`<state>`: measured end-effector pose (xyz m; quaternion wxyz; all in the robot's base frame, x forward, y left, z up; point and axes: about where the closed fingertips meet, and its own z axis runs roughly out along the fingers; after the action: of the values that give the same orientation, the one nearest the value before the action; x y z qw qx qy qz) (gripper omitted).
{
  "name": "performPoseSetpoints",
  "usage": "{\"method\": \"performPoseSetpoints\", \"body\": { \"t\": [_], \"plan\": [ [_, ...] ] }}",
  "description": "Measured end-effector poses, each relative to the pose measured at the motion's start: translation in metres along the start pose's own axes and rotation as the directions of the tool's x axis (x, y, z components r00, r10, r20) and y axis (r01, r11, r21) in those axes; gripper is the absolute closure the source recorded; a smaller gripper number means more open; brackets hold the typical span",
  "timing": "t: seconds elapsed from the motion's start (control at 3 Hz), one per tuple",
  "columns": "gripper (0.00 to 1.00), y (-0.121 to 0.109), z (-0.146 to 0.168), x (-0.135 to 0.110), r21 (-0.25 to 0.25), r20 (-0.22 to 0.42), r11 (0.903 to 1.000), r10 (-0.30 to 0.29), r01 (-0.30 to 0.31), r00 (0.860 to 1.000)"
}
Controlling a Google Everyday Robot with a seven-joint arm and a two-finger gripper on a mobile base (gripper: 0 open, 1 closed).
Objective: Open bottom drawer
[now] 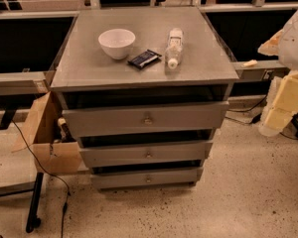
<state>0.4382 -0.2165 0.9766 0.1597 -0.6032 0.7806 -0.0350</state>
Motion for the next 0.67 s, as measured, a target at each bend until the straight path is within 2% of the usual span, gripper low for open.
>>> {"method": "performPoseSetpoints", "body": {
  "t": [0.67],
  "plan": [
    [0.0, 0.0, -0.0002, -0.0009, 0.006, 0.024, 1.0, 0.007, -0.007, 1.0]
  ]
}}
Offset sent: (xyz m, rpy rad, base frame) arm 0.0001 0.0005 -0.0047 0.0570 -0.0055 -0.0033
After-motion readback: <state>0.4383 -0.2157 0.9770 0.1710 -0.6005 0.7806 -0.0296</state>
